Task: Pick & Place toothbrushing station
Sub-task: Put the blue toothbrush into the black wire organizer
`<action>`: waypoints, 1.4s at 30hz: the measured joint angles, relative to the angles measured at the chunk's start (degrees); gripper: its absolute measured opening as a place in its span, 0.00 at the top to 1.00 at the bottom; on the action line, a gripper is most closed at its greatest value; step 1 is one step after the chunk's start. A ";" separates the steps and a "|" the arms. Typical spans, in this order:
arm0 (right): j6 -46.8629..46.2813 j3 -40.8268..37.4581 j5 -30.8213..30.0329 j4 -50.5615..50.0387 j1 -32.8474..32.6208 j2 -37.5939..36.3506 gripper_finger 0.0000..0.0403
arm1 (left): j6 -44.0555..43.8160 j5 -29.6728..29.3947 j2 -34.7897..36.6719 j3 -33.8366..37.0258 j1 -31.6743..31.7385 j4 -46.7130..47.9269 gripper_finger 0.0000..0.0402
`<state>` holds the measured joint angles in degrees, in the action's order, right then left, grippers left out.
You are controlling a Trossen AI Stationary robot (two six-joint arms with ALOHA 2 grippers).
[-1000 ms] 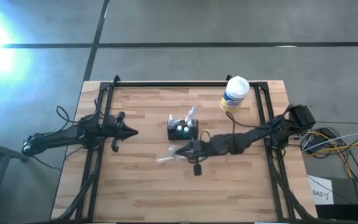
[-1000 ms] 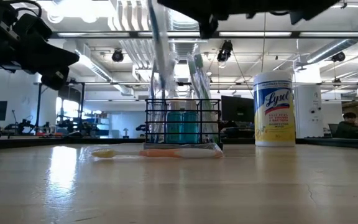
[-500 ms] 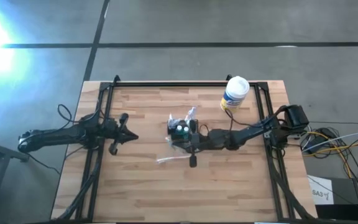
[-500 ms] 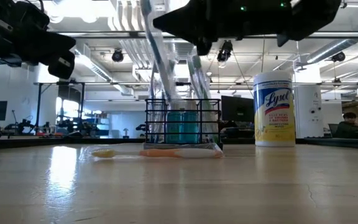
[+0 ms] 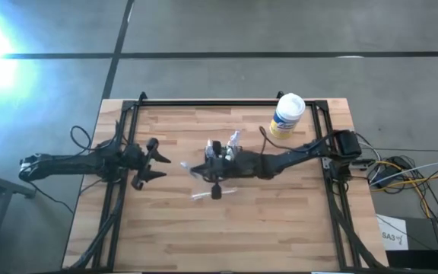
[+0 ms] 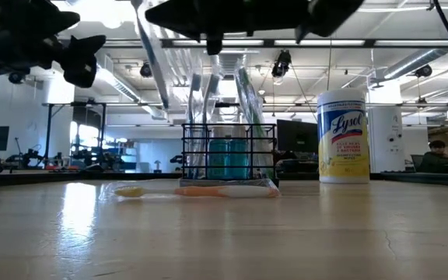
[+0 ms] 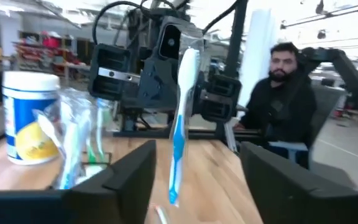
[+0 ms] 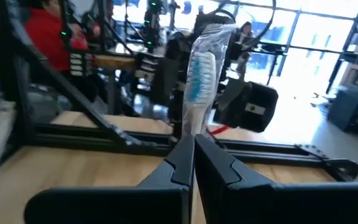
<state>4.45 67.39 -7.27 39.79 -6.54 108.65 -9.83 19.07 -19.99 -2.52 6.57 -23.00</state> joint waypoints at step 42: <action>1.57 19.37 3.20 -6.53 3.64 12.29 0.98 | 0.64 -11.83 -0.86 0.00 0.06 -1.46 0.35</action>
<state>6.02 86.76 -4.08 33.26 -2.90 120.95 -9.19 7.24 -20.84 -2.52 6.62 -24.46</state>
